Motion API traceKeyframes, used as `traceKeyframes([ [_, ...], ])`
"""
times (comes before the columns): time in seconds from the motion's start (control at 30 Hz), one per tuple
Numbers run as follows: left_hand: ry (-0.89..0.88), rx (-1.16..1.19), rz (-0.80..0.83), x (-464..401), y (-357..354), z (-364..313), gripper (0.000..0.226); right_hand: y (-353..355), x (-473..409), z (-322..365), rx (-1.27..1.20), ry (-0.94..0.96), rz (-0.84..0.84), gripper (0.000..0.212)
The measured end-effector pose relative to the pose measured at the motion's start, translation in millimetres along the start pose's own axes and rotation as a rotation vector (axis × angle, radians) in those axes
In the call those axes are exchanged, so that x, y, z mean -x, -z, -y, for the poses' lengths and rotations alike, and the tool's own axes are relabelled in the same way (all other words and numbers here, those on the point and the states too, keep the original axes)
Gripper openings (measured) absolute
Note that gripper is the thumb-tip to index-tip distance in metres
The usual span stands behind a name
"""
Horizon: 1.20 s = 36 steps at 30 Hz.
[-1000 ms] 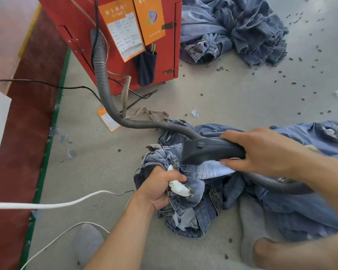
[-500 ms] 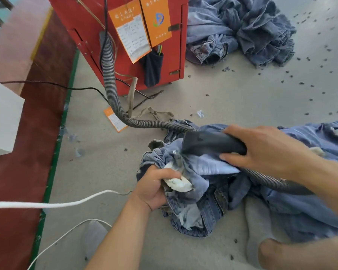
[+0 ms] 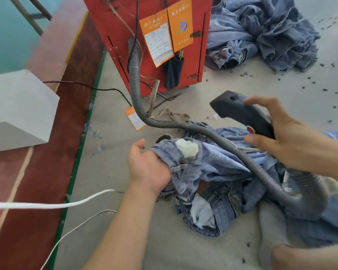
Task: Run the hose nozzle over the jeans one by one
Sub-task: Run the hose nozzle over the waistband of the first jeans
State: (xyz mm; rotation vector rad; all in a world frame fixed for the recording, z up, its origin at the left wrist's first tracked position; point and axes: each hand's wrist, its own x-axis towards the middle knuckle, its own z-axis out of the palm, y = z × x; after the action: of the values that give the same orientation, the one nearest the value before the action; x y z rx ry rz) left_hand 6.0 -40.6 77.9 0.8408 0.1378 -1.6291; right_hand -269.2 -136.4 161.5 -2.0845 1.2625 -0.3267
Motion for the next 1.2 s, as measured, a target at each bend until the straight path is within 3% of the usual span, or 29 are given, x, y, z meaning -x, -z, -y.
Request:
traceKeyframes([
  [0.17, -0.016, 0.043, 0.291, 1, -57, 44, 0.072, -22, 1, 27, 0.009, -0.003, 0.075, 0.025],
  [0.3, 0.071, -0.078, 0.482, -5, -68, 63, 0.079, -39, -1, 30, 0.183, -0.082, 0.023, 0.059],
  [0.47, 0.156, -0.253, 0.497, -13, -62, 52, 0.075, -40, -7, 25, 0.352, -0.052, -0.145, 0.019],
  [0.5, 0.093, -0.421, 0.457, -13, -58, 45, 0.07, -38, -9, 26, 0.341, -0.043, -0.157, 0.014],
  [0.57, -0.172, -1.022, 0.263, -15, -50, 31, 0.045, -24, -17, 24, 0.269, -0.077, -0.154, 0.01],
  [0.63, -0.567, -1.641, -0.154, -22, -25, 25, 0.016, -4, -23, 18, 0.175, -0.087, -0.129, 0.015],
  [0.7, -0.787, -1.84, -0.578, -25, 3, 23, 0.029, 15, -21, 14, 0.08, -0.082, -0.078, 0.015],
  [0.73, -0.817, -1.858, -0.743, -27, 14, 21, 0.038, 23, -19, 12, 0.016, -0.096, -0.046, 0.014],
  [0.77, -0.811, -1.873, -0.81, -31, 21, 17, 0.043, 31, -16, 11, -0.054, -0.113, -0.013, 0.012],
  [0.8, -0.766, -1.872, -0.752, -34, 25, 11, 0.04, 37, -14, 8, -0.114, -0.132, 0.016, 0.012],
  [0.87, -0.577, -1.648, -0.412, -36, 26, -6, 0.01, 48, -14, 3, -0.201, -0.186, 0.047, 0.014],
  [0.97, -0.261, -1.054, -0.15, -21, 12, -23, 0.02, 57, -19, -6, -0.242, -0.269, 0.063, 0.022],
  [1.03, -0.153, -0.902, -0.022, 0, -1, -33, 0.032, 64, -25, -10, -0.263, -0.326, 0.08, 0.022],
  [1.1, -0.068, -0.894, 0.054, 21, -10, -41, 0.038, 74, -33, -12, -0.312, -0.37, 0.092, 0.021],
  [1.2, -0.018, -0.908, -0.008, 45, -26, -41, 0.038, 83, -41, -7, -0.375, -0.411, 0.128, 0.018],
])
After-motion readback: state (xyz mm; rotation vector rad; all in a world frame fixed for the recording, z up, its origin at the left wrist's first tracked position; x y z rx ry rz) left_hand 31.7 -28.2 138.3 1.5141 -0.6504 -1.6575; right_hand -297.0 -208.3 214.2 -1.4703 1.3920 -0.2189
